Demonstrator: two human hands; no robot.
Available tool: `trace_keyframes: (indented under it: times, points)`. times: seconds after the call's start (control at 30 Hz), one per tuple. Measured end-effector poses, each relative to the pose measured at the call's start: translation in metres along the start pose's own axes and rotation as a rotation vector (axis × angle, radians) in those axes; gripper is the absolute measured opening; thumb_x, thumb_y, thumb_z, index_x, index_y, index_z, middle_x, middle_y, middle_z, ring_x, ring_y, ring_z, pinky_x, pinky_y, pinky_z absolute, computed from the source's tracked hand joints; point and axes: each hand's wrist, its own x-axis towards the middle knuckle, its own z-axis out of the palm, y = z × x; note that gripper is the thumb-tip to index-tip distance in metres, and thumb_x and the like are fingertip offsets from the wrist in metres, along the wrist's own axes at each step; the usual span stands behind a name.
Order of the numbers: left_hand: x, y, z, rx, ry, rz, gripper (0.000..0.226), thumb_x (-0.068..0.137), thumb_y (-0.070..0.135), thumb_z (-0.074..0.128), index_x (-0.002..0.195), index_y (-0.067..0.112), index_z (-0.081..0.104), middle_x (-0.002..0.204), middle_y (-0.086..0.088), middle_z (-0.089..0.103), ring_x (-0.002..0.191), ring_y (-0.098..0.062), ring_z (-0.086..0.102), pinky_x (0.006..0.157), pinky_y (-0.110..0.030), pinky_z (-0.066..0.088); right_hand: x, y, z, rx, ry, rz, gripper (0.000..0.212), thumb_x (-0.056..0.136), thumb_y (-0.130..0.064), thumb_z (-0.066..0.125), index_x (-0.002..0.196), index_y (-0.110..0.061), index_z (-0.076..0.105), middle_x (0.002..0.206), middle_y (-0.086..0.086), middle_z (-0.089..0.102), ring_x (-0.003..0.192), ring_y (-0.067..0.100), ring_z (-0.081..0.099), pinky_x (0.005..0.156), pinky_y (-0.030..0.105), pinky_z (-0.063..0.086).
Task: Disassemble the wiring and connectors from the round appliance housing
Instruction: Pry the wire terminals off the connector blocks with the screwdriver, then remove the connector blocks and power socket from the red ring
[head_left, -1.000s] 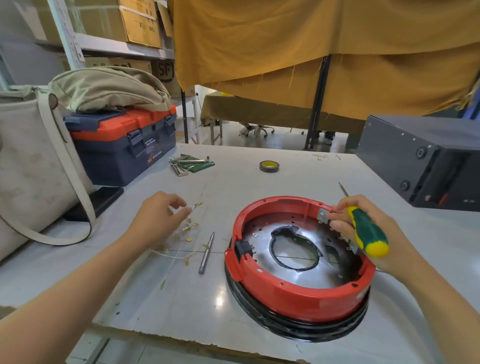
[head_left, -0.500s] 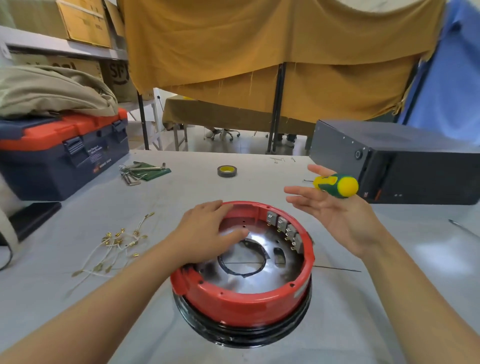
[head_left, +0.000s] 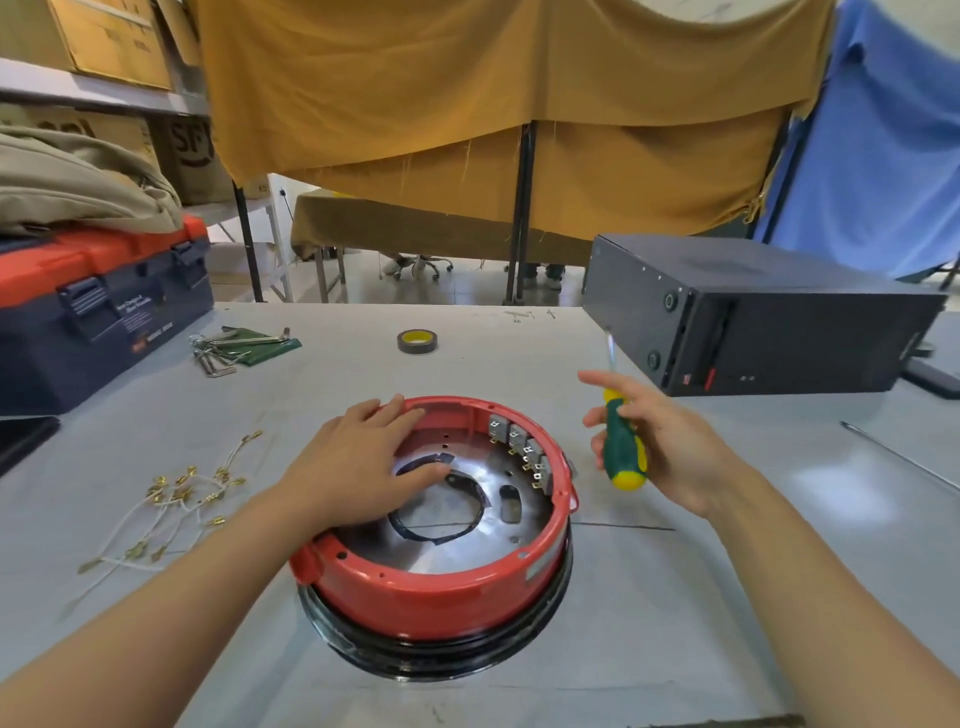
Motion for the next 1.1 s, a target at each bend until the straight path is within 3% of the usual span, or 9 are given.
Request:
trace_keyframes:
  times: [0.07,0.13,0.23,0.33,0.47,0.8,1.03,1.1]
  points:
    - [0.000,0.000,0.000,-0.005,0.000,-0.002,0.081,0.082,0.074,0.030,0.150,0.030,0.018,0.159,0.003,0.011,0.144,-0.019,0.012,0.116,-0.040,0.019,0.004,0.009,0.002,-0.212,0.087,0.073,0.042,0.097,-0.006,0.035,0.120,-0.033,0.058,0.091,0.012,0.060,0.065,0.021,0.057,0.058,0.031,0.050]
    - [0.000,0.000,0.000,-0.006,-0.001,-0.004,0.081,0.082,0.074,0.030,0.149,0.030,0.018,0.159,0.004,0.011,0.144,-0.019,0.013,0.116,-0.039,0.019,0.008,0.019,0.001,-0.478,0.162,0.141,0.039,0.096,-0.012,0.045,0.125,-0.038,0.046,0.091,0.009,0.067,0.078,0.019,0.058,0.065,0.028,0.043]
    - [0.000,0.001,0.000,0.008,-0.002,-0.007,0.081,0.081,0.074,0.028,0.149,0.031,0.017,0.159,0.005,0.010,0.144,-0.017,0.012,0.116,-0.039,0.019,0.012,0.037,0.003,-0.757,0.271,0.182,0.046,0.094,-0.018,0.053,0.134,-0.027,0.032,0.102,0.008,0.064,0.086,0.019,0.055,0.071,0.029,0.037]
    - [-0.001,0.002,0.000,0.015,0.003,-0.010,0.079,0.083,0.073,0.030,0.149,0.032,0.017,0.159,0.006,0.010,0.144,-0.017,0.012,0.115,-0.038,0.019,0.013,0.044,0.011,-0.960,0.361,0.150,0.039,0.092,-0.022,0.056,0.128,-0.014,0.042,0.113,0.012,0.058,0.087,0.022,0.050,0.068,0.028,0.035]
    - [-0.001,0.002,0.000,0.017,0.008,-0.009,0.078,0.083,0.072,0.032,0.149,0.031,0.019,0.159,0.005,0.010,0.144,-0.017,0.012,0.115,-0.037,0.019,0.009,0.048,0.019,-1.252,0.353,0.161,0.029,0.092,-0.026,0.053,0.117,-0.013,0.051,0.116,0.011,0.051,0.099,0.029,0.052,0.071,0.031,0.038]
    - [0.000,0.000,0.002,0.010,0.016,-0.007,0.080,0.082,0.073,0.031,0.149,0.032,0.018,0.159,0.005,0.009,0.144,-0.018,0.011,0.115,-0.038,0.018,0.006,0.050,0.023,-1.308,0.304,0.150,0.048,0.095,-0.037,0.047,0.139,-0.019,0.039,0.132,0.011,0.044,0.116,0.030,0.049,0.086,0.037,0.043]
    - [-0.001,-0.001,0.002,-0.006,0.030,-0.003,0.078,0.083,0.071,0.034,0.149,0.030,0.020,0.159,0.004,0.012,0.145,-0.020,0.013,0.116,-0.038,0.018,0.006,0.046,0.020,-1.273,0.288,0.136,0.050,0.096,-0.041,0.046,0.139,-0.016,0.040,0.133,0.011,0.047,0.115,0.028,0.050,0.089,0.036,0.043]
    - [-0.002,0.000,0.000,-0.045,0.066,-0.002,0.075,0.085,0.068,0.039,0.147,0.027,0.026,0.156,0.002,0.021,0.143,-0.021,0.019,0.115,-0.037,0.020,0.006,0.044,0.020,-1.239,0.305,0.122,0.050,0.097,-0.039,0.045,0.140,-0.015,0.040,0.135,0.011,0.045,0.119,0.028,0.048,0.092,0.035,0.042]
